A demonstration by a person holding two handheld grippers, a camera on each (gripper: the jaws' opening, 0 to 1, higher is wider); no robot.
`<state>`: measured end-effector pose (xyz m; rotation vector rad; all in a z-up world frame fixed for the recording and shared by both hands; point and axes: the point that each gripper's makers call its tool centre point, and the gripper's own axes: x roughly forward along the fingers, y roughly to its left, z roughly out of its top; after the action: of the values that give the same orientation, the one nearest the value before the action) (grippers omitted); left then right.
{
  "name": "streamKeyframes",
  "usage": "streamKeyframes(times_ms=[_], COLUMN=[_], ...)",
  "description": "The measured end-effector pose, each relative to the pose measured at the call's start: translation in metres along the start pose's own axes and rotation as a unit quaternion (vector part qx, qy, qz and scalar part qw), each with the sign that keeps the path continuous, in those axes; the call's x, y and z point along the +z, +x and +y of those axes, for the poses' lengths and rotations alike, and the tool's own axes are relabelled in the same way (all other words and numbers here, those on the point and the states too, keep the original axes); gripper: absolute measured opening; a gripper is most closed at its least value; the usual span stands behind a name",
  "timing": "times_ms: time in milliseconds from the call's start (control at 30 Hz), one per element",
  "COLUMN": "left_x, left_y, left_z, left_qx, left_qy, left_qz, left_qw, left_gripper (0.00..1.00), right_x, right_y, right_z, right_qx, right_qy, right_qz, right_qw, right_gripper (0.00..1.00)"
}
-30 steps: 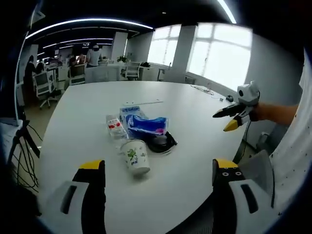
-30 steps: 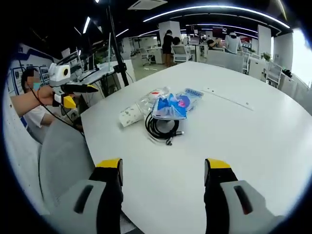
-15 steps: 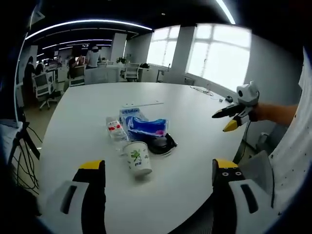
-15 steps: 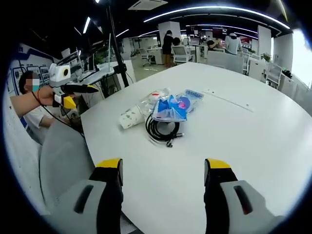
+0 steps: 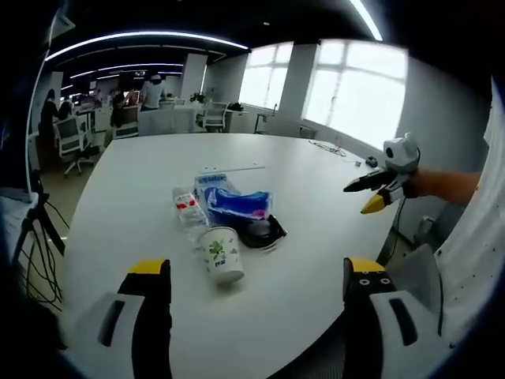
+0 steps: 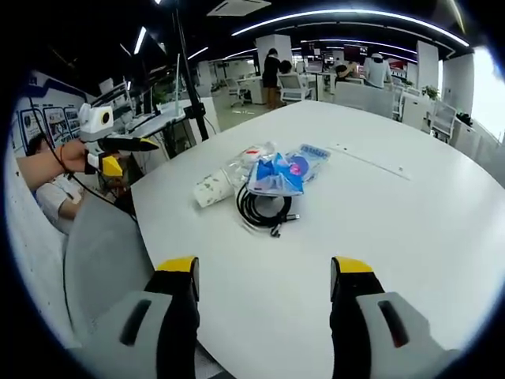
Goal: Arrange the tabletop items into an orderly group along one side of the table until the central work area is clear of visible clutter.
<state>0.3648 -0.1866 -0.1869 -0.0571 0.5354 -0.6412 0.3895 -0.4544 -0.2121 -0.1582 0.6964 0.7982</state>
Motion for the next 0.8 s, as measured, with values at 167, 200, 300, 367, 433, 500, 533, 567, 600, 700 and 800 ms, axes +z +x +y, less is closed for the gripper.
streamKeyframes(times_ms=[167,200,300,367,433,500,533,567,600,700,800], left_x=[-0.001,-0.001,-0.0016,-0.0019,-0.0023,-0.0027,-0.0028,-0.003,-0.0033,-0.004,-0.0046], left_y=[-0.0003,-0.0003,0.0,0.0,0.0,-0.0002,-0.0003,-0.0003,-0.0003,-0.0002,-0.0002], left_z=[-0.0005,-0.0007,-0.0009,-0.0017,-0.0017,-0.0018,-0.0019,-0.0019,-0.0017,-0.0014,-0.0015], left_qx=[0.0,0.0,0.0,0.0,0.0,0.0,0.0,0.0,0.001,0.001,0.0], left_qy=[0.0,-0.001,-0.001,-0.001,-0.002,-0.002,-0.002,-0.002,-0.003,-0.003,-0.004], left_qz=[0.0,0.0,-0.001,0.0,0.0,0.001,0.001,0.001,0.001,0.001,0.002], left_qw=[1.0,1.0,1.0,1.0,1.0,1.0,1.0,1.0,1.0,1.0,1.0], left_gripper=[0.92,0.92,0.92,0.92,0.92,0.92,0.92,0.92,0.92,0.91,0.91], right_x=[-0.0012,-0.0016,-0.0025,-0.0027,-0.003,-0.0038,-0.0042,-0.0047,-0.0048,-0.0055,-0.0061], right_y=[0.0009,0.0008,0.0013,0.0013,0.0014,0.0014,0.0016,0.0017,0.0017,0.0021,0.0027], right_z=[0.0017,0.0021,0.002,0.0022,0.0023,0.0023,0.0023,0.0022,0.0021,0.0025,0.0027], right_qx=[0.001,0.002,0.002,0.002,0.002,0.002,0.002,0.002,0.002,0.003,0.003], right_qy=[0.001,0.001,0.002,0.003,0.003,0.005,0.005,0.005,0.005,0.006,0.008], right_qz=[0.0,0.0,0.0,-0.001,-0.001,-0.001,-0.001,0.0,0.0,0.0,0.001], right_qw=[1.0,1.0,1.0,1.0,1.0,1.0,1.0,1.0,1.0,1.0,1.0], right_gripper=[0.67,0.67,0.67,0.67,0.67,0.67,0.67,0.67,0.67,0.66,0.66])
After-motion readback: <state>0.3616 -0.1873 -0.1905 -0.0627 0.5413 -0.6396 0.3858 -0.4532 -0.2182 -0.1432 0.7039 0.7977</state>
